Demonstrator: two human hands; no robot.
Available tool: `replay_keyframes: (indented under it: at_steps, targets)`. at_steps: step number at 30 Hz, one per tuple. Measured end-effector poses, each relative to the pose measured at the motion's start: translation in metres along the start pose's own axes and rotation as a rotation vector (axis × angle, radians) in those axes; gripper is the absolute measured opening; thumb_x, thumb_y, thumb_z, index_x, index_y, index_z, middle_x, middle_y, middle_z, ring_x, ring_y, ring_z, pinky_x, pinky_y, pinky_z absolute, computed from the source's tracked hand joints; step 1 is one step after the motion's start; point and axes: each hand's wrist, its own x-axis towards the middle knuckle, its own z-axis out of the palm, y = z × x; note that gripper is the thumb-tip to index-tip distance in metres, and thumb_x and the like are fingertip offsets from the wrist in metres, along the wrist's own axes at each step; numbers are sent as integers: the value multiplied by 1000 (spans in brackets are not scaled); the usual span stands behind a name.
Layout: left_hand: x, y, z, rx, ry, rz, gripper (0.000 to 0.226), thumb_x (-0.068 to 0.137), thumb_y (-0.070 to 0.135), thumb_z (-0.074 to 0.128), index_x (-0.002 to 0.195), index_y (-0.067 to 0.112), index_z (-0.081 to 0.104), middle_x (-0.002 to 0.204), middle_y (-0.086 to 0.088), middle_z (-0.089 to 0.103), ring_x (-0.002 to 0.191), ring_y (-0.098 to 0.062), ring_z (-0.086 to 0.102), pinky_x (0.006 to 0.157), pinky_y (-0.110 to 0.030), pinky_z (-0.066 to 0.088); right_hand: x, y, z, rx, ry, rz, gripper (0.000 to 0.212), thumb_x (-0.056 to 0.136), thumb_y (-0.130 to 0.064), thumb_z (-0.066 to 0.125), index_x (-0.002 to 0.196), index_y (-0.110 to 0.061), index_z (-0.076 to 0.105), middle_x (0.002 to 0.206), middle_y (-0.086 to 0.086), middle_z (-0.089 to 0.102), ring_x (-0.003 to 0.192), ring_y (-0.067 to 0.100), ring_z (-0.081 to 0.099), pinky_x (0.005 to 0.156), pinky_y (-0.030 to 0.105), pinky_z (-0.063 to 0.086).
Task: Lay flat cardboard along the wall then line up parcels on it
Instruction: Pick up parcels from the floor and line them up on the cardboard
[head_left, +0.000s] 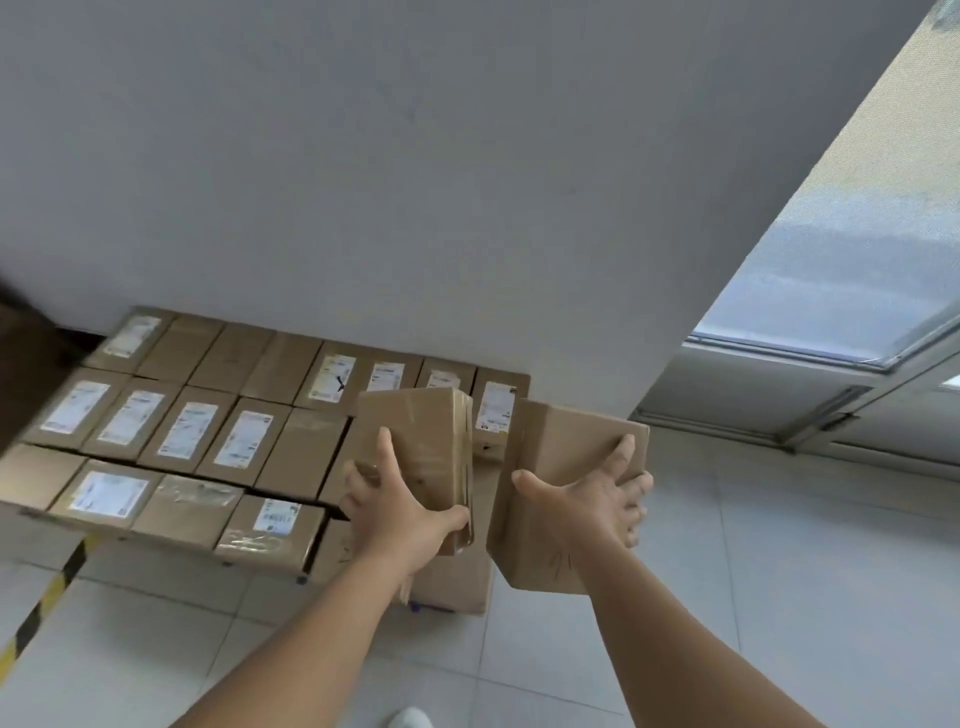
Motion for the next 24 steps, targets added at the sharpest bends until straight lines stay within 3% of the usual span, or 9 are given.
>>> replay_keyframes:
  at_steps: [9,15,24]
  targets:
    - [84,-51,53,116,-60,-99,129,58,52,80,144,43,-14,154,-11,-5,139,-34,11,108,-48,28,66,1,107,-148,-135,118,136,61,-65,75,145,-34,-27,159,14,-12,142,42,11,114,55,18]
    - [146,-87,106,169,-68,-148,130,51,55,79,139,49,-17,151,-2,-12,139,-36,12,104,-56,35,135,16,170,-262,-182,152,135,60,-69,74,145,-34,-26,159,15,-7,141,43,15,113,56,23]
    - [209,-116,153,236,-70,-208,125,57,52,80,141,47,-12,153,-6,-14,140,-36,7,106,-61,28,217,31,253,-318,-244,168,137,56,-68,76,147,-34,-21,157,17,-1,137,47,22,109,56,30]
